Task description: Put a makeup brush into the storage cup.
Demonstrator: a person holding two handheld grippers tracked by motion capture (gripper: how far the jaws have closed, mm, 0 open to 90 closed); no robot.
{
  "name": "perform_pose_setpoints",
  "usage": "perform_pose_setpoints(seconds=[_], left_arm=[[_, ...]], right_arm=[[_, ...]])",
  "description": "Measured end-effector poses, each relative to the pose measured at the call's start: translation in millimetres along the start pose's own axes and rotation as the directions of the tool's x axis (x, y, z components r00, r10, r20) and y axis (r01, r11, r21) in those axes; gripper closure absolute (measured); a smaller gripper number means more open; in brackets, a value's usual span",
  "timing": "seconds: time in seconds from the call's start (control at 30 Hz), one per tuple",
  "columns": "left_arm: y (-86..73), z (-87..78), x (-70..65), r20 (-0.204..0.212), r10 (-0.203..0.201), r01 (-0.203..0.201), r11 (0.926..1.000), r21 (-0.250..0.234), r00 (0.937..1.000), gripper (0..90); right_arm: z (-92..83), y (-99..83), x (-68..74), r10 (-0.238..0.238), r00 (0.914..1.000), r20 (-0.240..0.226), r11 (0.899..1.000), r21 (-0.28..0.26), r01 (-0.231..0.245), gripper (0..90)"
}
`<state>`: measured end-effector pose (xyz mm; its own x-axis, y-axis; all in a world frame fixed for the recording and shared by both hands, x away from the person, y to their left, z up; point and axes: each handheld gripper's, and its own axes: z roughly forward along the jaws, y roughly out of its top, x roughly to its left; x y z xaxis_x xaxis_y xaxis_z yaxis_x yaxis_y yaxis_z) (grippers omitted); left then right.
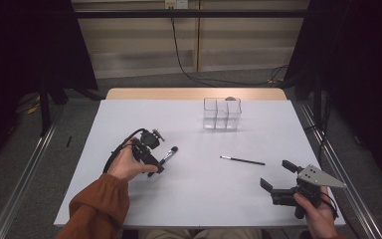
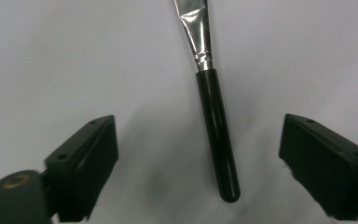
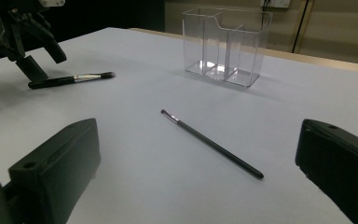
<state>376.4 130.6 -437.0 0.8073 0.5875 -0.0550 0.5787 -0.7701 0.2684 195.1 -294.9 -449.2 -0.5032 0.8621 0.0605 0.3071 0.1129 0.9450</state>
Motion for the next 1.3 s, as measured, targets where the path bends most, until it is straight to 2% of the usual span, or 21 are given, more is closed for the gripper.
perform_pose_setpoints(seconds=[0.03, 0.1, 0.23, 0.43, 0.67, 0.7, 0.8, 0.97, 1.2, 1.3], left_arm=[[0.2, 0.6, -0.6, 0.000, -0.005, 0.005, 1.0000, -0.004, 1.0000, 16.1], [0.5, 1.1, -1.1, -0.011, 0.012, -0.012, 0.9999, 0.007, 0.9999, 20.9], [0.8, 3.4, -2.8, 0.007, 0.010, -0.010, 0.9996, 0.028, 0.9999, 30.8], [1.4, 7.3, -5.6, 0.008, -0.005, 0.004, 0.9984, 0.057, 1.0000, 45.9], [3.2, 10.3, -10.6, -0.024, -0.005, 0.007, 0.9960, 0.090, 0.9997, 52.1], [3.4, 9.9, -11.5, -0.023, -0.003, 0.005, 0.9957, 0.093, 0.9997, 57.3], [3.6, 9.9, -12.9, -0.021, -0.015, 0.017, 0.9948, 0.101, 0.9997, 62.1], [5.1, 11.0, -9.6, -0.020, -0.057, 0.059, 0.9926, 0.106, 0.9982, 70.2], [7.9, 11.7, -9.7, -0.025, -0.042, 0.045, 0.9895, 0.137, 0.9988, 77.9], [8.1, 11.7, -11.3, -0.031, -0.043, 0.047, 0.9896, 0.136, 0.9986, 79.8]], right_arm=[[0.0, 0.0, 0.0, 0.000, 1.0000, 0.000, 1.000, 0.000, 0.000, 0.0], [0.0, 0.0, 0.3, -0.001, 1.0000, -0.002, 1.000, 0.000, 0.001, 0.0], [0.0, -0.1, 0.1, -0.001, 1.0000, -0.002, 1.000, 0.002, 0.001, 0.0], [0.4, -0.2, 0.3, -0.003, 1.0000, -0.004, 1.000, 0.005, 0.003, 0.0], [0.9, -0.3, 0.4, -0.002, 1.0000, -0.003, 1.000, 0.008, 0.002, 0.0], [1.0, -0.3, 0.4, -0.002, 1.0000, -0.005, 1.000, 0.009, 0.002, 0.0], [0.9, -0.3, 0.7, -0.004, 1.0000, -0.006, 1.000, 0.009, 0.004, 0.0], [0.6, -0.1, 0.8, -0.004, 1.0000, 0.000, 1.000, 0.007, 0.004, 0.0], [0.7, -0.2, 1.3, -0.004, 1.0000, -0.007, 1.000, 0.008, 0.004, 0.0], [0.4, -0.5, 0.9, -0.002, 1.0000, -0.006, 1.000, 0.010, 0.002, 0.0]])
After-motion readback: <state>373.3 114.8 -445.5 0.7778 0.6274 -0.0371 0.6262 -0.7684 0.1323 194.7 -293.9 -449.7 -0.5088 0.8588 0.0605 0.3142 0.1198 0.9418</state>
